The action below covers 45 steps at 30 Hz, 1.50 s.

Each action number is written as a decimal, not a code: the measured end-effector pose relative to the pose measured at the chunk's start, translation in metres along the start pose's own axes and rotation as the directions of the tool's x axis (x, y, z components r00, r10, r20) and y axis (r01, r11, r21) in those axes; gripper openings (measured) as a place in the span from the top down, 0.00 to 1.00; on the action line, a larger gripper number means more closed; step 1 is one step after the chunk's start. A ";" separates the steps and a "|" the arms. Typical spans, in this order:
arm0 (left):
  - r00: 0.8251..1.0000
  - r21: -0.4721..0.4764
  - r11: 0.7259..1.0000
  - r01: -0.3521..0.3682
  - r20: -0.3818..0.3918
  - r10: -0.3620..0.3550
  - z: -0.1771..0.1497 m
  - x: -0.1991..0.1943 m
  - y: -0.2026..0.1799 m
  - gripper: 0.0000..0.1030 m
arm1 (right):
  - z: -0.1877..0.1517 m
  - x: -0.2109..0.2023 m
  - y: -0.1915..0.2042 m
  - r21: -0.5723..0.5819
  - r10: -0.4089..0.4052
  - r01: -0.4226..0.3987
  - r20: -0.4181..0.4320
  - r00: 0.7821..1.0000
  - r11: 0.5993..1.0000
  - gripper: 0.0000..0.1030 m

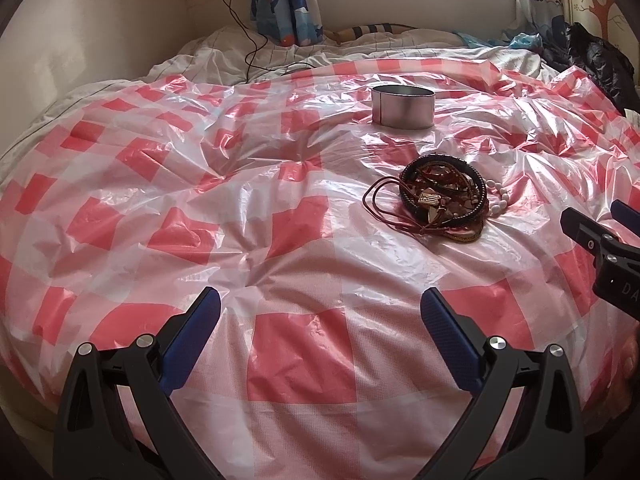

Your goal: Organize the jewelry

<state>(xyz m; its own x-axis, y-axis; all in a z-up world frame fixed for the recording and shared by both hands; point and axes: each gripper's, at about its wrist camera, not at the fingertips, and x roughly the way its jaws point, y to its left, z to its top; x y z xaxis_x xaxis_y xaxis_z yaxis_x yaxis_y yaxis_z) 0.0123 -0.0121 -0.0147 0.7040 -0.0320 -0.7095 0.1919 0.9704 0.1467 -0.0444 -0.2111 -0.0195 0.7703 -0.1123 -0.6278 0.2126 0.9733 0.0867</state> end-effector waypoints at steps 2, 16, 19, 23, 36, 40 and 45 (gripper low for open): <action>1.000 -0.002 1.000 0.008 -0.001 -0.008 0.001 -0.001 0.000 0.06 | 0.000 0.000 -0.002 0.014 0.010 -0.010 -0.008 1.000 1.000 0.07; 0.999 -0.007 0.999 0.047 -0.024 -0.047 0.007 0.003 -0.001 0.06 | 0.006 0.000 0.008 -0.010 0.043 -0.043 -0.007 0.999 0.999 0.06; 0.997 -0.008 0.998 0.068 -0.028 -0.068 0.010 0.004 -0.001 0.06 | 0.007 0.000 0.011 -0.025 0.052 -0.052 -0.007 0.999 0.998 0.06; 0.997 -0.014 0.997 0.082 -0.017 -0.082 0.016 0.003 0.001 0.06 | 0.008 0.002 0.013 -0.035 0.051 -0.052 -0.010 0.999 0.998 0.07; 0.996 0.013 0.997 0.079 -0.048 -0.078 0.017 0.016 -0.010 0.06 | 0.011 0.008 0.009 -0.008 0.064 -0.064 -0.030 0.998 0.998 0.06; 0.996 0.017 0.997 0.077 -0.053 -0.076 0.015 0.017 -0.011 0.06 | 0.012 0.009 0.010 -0.013 0.071 -0.071 -0.031 0.997 0.997 0.06; 0.995 0.009 0.997 0.077 -0.057 -0.076 0.015 0.018 -0.010 0.06 | 0.011 0.008 0.012 -0.020 0.079 -0.079 -0.027 0.997 0.997 0.06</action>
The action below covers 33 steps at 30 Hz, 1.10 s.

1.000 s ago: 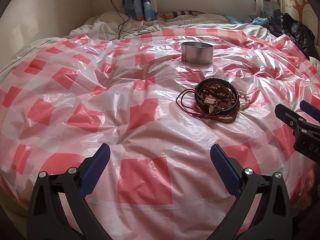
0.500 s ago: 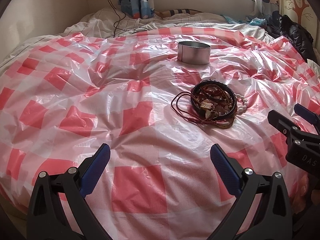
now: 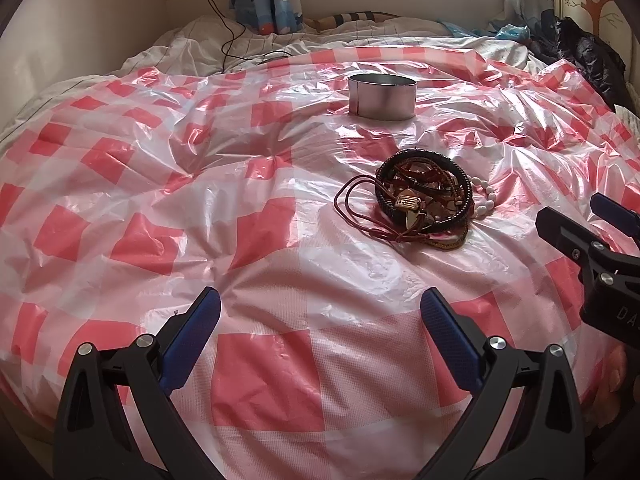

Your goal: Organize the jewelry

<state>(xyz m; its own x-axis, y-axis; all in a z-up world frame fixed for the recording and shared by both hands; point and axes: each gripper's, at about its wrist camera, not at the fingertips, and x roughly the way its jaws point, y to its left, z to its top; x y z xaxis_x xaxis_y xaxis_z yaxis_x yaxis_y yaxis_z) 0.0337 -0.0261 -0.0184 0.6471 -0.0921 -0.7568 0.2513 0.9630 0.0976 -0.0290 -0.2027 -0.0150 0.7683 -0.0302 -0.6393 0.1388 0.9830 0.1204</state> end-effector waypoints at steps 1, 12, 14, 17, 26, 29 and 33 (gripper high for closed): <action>1.000 -0.002 1.000 0.000 0.000 0.000 0.000 0.000 0.000 0.06 | 0.000 0.000 0.000 0.001 0.002 -0.002 -0.001 1.000 1.000 0.06; 1.000 -0.013 1.000 -0.002 -0.011 0.002 -0.001 0.002 0.003 0.06 | -0.002 0.003 0.004 -0.009 0.015 -0.015 -0.006 1.000 1.000 0.06; 1.000 -0.017 1.000 -0.002 -0.011 0.001 -0.001 0.002 0.003 0.06 | -0.003 0.003 0.004 -0.011 0.016 -0.016 -0.006 1.000 1.000 0.06; 1.000 -0.021 1.000 0.001 -0.015 -0.001 -0.001 0.002 0.003 0.06 | -0.003 0.003 0.004 -0.009 0.017 -0.017 -0.006 1.000 1.000 0.06; 1.000 -0.019 1.000 0.003 -0.019 -0.003 -0.002 0.003 0.002 0.06 | -0.004 0.006 0.006 -0.009 0.018 -0.019 -0.011 1.000 1.000 0.06; 1.000 -0.019 1.000 0.004 -0.021 -0.004 -0.003 0.004 0.001 0.06 | -0.004 0.007 0.006 -0.010 0.018 -0.018 -0.011 1.000 1.000 0.06; 1.000 -0.020 1.000 0.005 -0.023 -0.005 -0.003 0.004 0.001 0.06 | -0.005 0.007 0.007 -0.010 0.017 -0.017 -0.014 1.000 1.000 0.06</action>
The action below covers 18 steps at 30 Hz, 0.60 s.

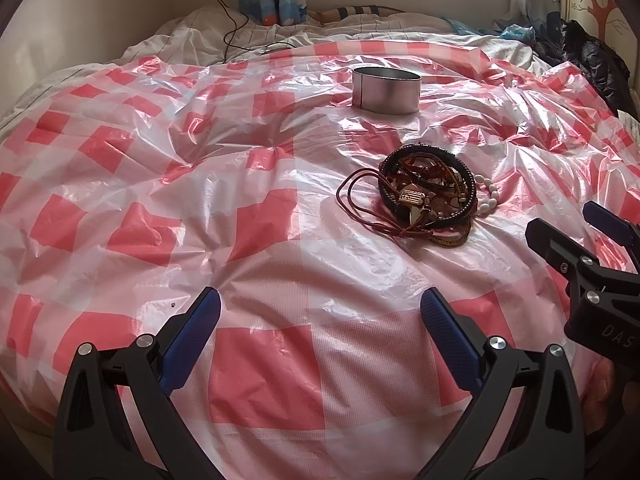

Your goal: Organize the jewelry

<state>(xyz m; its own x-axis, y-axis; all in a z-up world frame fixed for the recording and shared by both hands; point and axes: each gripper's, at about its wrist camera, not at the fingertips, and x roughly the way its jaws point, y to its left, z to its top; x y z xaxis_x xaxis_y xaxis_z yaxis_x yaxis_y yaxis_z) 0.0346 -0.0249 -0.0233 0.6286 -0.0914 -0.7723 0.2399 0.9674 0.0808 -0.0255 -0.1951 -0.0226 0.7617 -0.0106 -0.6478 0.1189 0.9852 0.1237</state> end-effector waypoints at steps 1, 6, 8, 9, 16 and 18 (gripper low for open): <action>1.000 0.000 1.000 -0.001 0.000 0.001 0.000 0.000 0.000 0.06 | -0.001 0.001 0.000 -0.001 0.000 0.000 -0.001 1.000 1.000 0.06; 1.000 -0.001 1.000 0.000 -0.001 0.000 0.000 0.000 0.000 0.06 | -0.001 0.002 0.001 -0.003 0.000 0.000 -0.004 1.000 1.000 0.06; 1.000 -0.001 1.000 0.000 -0.001 0.000 0.000 0.000 -0.001 0.06 | -0.001 0.002 0.001 -0.002 0.000 0.000 -0.004 1.000 1.000 0.06; 1.000 0.000 1.000 0.000 -0.001 0.000 0.000 0.000 0.000 0.06 | -0.001 0.002 0.001 -0.002 0.000 0.000 -0.006 1.000 1.000 0.06; 1.000 -0.003 1.000 0.006 -0.002 -0.006 0.000 0.001 0.000 0.06 | -0.001 0.003 0.001 -0.003 0.001 -0.001 -0.006 1.000 1.000 0.06; 1.000 -0.008 1.000 0.015 -0.003 -0.015 0.001 0.001 0.001 0.06 | -0.001 0.003 0.001 -0.003 0.001 -0.001 -0.006 1.000 1.000 0.06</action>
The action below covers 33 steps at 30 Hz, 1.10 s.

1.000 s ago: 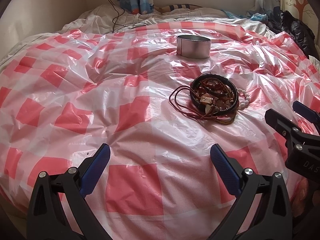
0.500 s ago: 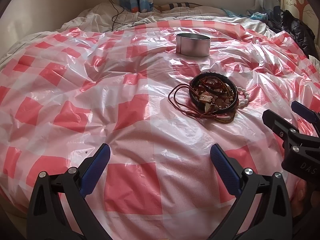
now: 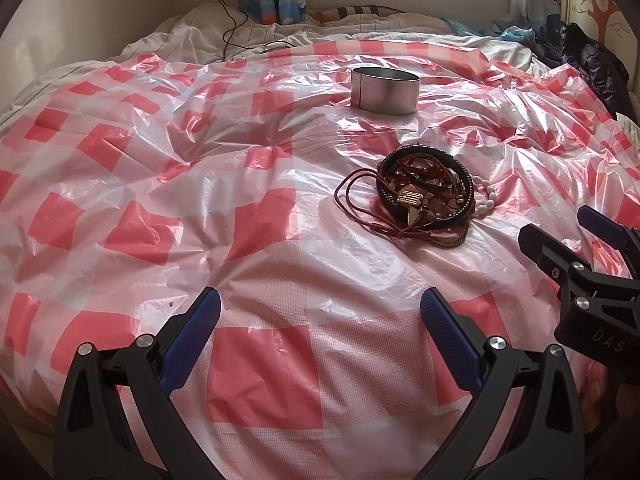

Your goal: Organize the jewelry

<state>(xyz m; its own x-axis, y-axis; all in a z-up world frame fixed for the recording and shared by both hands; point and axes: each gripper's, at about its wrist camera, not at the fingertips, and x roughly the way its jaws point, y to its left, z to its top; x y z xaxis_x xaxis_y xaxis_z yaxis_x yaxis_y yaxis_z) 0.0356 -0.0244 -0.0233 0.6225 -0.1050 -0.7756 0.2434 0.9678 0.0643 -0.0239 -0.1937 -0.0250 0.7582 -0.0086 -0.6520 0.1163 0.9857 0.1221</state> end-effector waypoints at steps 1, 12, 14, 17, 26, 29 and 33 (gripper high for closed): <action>1.000 -0.004 1.000 0.006 -0.002 -0.006 0.001 0.000 0.001 0.06 | 0.000 0.000 0.000 0.000 0.001 -0.001 0.000 1.000 1.000 0.06; 1.000 0.043 0.999 -0.023 0.007 0.022 0.040 -0.006 0.020 0.06 | 0.029 0.004 -0.004 -0.014 0.148 -0.149 -0.035 0.988 0.989 0.07; 1.000 0.032 0.999 -0.030 0.008 0.030 0.045 -0.001 0.026 0.06 | 0.038 0.010 -0.001 -0.036 0.172 -0.174 -0.053 0.984 0.984 0.15; 1.000 -0.003 1.000 -0.020 -0.006 0.020 0.042 0.007 0.030 0.06 | 0.051 0.027 0.009 -0.090 0.192 -0.202 -0.108 0.975 0.975 0.40; 1.000 0.007 1.000 -0.006 -0.006 0.007 0.041 0.012 0.025 0.06 | 0.053 0.065 0.006 -0.052 0.289 -0.303 -0.184 0.939 0.952 0.77; 1.000 0.008 1.000 0.006 -0.005 -0.006 0.042 0.013 0.022 0.06 | 0.054 0.070 0.002 -0.024 0.305 -0.315 -0.194 0.933 0.949 0.77; 1.000 0.020 1.000 0.005 -0.003 -0.005 0.042 0.012 0.018 0.06 | 0.055 0.072 0.005 -0.034 0.301 -0.313 -0.194 0.934 0.949 0.77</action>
<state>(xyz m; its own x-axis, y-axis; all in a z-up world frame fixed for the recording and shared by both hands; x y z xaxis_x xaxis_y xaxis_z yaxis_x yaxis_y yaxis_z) 0.0789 -0.0180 -0.0052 0.6192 -0.1089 -0.7777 0.2608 0.9626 0.0729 0.0665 -0.1989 -0.0303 0.6187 0.3211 -0.7170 -0.1487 0.9440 0.2944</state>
